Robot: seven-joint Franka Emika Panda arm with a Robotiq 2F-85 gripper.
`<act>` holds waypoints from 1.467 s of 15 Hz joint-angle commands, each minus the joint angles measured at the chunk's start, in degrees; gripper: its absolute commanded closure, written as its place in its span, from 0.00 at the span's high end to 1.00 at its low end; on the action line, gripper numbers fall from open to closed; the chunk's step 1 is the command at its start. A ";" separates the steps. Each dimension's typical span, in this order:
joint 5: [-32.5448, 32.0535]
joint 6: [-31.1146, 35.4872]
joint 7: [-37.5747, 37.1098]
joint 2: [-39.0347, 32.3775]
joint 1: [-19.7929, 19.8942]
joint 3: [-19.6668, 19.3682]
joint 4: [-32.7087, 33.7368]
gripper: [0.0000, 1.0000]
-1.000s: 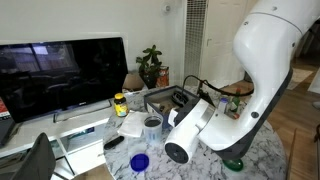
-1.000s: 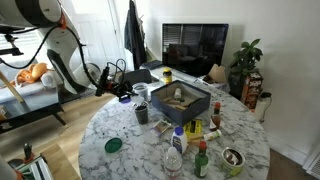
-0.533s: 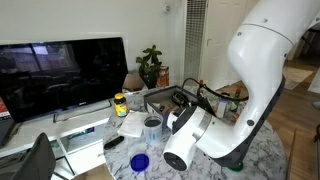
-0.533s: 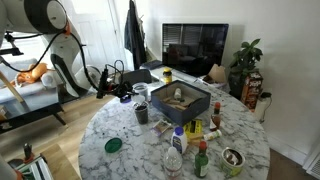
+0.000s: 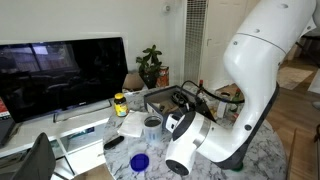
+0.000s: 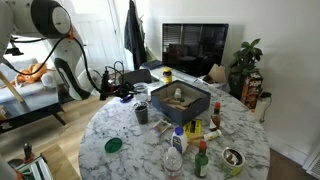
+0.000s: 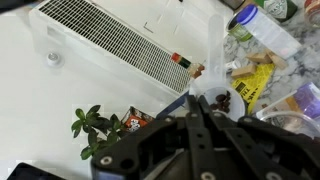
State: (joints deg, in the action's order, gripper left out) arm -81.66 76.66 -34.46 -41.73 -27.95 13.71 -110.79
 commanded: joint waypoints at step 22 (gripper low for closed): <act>-4.63 -11.66 -4.89 -7.33 -0.45 0.98 2.89 0.01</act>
State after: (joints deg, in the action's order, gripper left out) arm -84.47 67.22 -37.42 -46.53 -27.89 14.19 -109.34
